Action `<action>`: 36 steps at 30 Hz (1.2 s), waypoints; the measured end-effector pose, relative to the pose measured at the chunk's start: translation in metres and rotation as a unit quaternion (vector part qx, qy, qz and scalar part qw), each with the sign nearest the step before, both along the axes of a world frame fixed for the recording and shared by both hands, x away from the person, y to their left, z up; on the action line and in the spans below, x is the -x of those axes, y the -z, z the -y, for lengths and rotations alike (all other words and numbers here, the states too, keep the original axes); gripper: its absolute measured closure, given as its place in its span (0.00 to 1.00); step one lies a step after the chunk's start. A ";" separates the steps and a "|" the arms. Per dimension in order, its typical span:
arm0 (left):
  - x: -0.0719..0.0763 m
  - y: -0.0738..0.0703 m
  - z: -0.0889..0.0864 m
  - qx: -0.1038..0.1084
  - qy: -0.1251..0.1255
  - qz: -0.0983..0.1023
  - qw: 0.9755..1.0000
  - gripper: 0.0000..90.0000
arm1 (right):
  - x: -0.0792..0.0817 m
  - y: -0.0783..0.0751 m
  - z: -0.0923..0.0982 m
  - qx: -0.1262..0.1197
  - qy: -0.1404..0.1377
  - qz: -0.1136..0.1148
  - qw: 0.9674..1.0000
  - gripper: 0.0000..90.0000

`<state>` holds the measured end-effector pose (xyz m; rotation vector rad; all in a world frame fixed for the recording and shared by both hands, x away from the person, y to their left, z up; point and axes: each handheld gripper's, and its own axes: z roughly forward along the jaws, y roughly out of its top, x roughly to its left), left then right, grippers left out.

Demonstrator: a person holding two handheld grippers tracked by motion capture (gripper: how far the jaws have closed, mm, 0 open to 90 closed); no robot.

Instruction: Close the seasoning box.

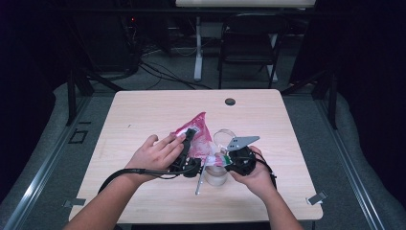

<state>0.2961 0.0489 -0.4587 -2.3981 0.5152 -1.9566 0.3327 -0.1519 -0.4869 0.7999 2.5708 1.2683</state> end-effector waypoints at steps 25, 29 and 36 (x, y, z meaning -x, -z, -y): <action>-0.001 0.002 -0.002 0.011 -0.010 -0.011 1.000 0.71 | 0.001 -0.002 0.000 0.002 0.005 0.006 1.000 1.00; -0.001 0.004 -0.005 0.021 -0.014 -0.017 1.000 0.73 | 0.002 -0.003 -0.001 0.008 0.003 0.009 1.000 1.00; -0.003 0.008 -0.010 0.054 -0.024 -0.026 0.998 0.75 | 0.004 -0.007 -0.001 0.003 0.004 0.016 1.000 1.00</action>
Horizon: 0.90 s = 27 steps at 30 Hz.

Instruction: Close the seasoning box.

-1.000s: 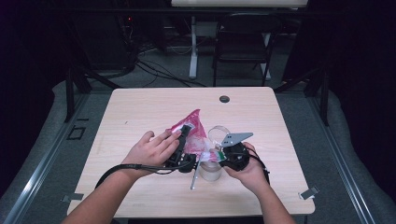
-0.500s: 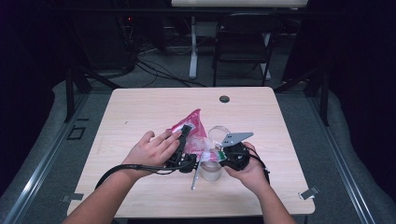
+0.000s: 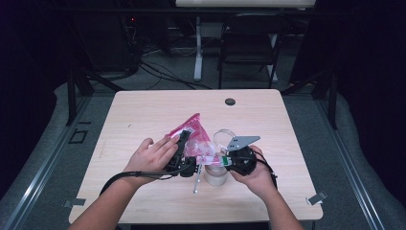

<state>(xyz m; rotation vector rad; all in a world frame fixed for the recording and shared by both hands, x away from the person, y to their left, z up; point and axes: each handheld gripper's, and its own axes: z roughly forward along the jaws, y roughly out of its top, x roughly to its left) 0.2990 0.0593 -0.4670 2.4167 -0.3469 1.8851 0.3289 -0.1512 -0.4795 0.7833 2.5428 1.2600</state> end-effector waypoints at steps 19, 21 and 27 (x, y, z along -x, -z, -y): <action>0.000 0.022 -0.012 0.054 -0.041 -0.049 0.997 0.76 | 0.002 -0.004 -0.004 -0.004 -0.004 0.011 1.000 1.00; 0.000 0.024 -0.012 0.053 -0.046 -0.050 0.996 0.76 | 0.002 -0.004 -0.005 -0.005 -0.004 0.011 1.000 1.00; 0.000 0.026 -0.014 0.073 -0.056 -0.058 0.994 0.75 | 0.002 -0.005 -0.007 -0.004 -0.006 0.014 1.000 1.00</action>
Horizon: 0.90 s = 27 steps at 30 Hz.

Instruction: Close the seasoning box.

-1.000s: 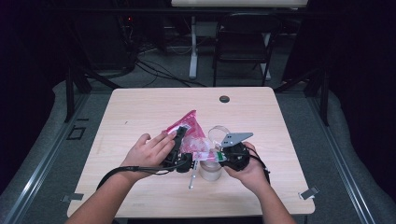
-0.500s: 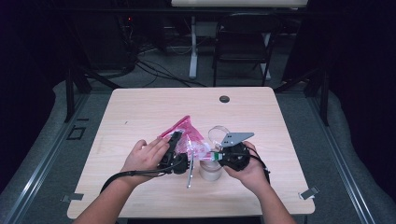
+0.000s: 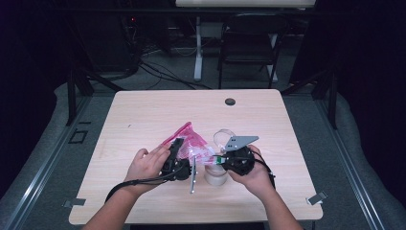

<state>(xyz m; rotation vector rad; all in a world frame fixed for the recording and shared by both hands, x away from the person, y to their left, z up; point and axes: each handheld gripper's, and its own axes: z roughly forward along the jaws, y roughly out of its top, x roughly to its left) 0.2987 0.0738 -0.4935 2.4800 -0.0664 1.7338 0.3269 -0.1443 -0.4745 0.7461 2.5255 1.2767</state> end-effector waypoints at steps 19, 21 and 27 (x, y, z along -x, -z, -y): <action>0.002 0.026 -0.007 0.079 -0.031 -0.040 0.996 0.76 | 0.000 0.002 -0.010 0.012 0.002 0.008 1.000 1.00; 0.002 0.027 -0.008 0.081 -0.028 -0.039 0.996 0.76 | 0.001 0.001 -0.010 0.013 0.003 0.010 1.000 1.00; 0.001 0.031 -0.011 0.097 -0.030 -0.051 0.994 0.78 | 0.002 0.000 -0.012 0.016 0.001 0.017 1.000 1.00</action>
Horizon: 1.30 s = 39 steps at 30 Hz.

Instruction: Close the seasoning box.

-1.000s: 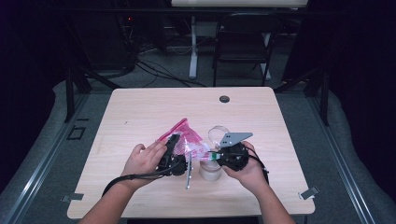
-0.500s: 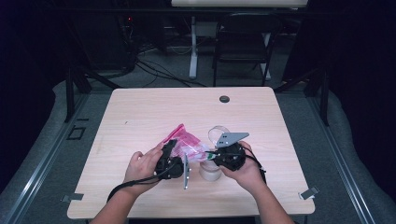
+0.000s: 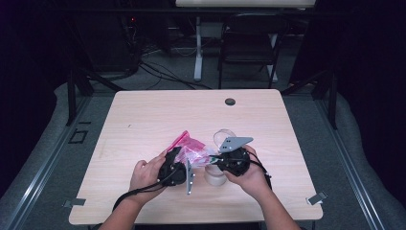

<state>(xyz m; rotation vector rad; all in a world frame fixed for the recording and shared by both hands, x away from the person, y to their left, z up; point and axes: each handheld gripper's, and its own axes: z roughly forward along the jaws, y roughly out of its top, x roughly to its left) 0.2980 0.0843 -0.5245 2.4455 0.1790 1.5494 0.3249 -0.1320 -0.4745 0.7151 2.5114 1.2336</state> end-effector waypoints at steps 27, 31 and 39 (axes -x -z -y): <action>-0.011 0.021 -0.009 0.141 -0.003 -0.113 0.984 0.82 | 0.000 -0.004 0.001 -0.017 -0.002 0.002 1.000 0.97; -0.014 0.023 -0.010 0.154 -0.004 -0.133 0.979 0.82 | -0.001 -0.003 0.002 -0.033 0.000 -0.002 0.999 0.89; -0.020 0.028 -0.013 0.179 -0.005 -0.173 0.968 0.83 | -0.002 -0.003 0.001 -0.053 0.005 0.005 0.999 0.72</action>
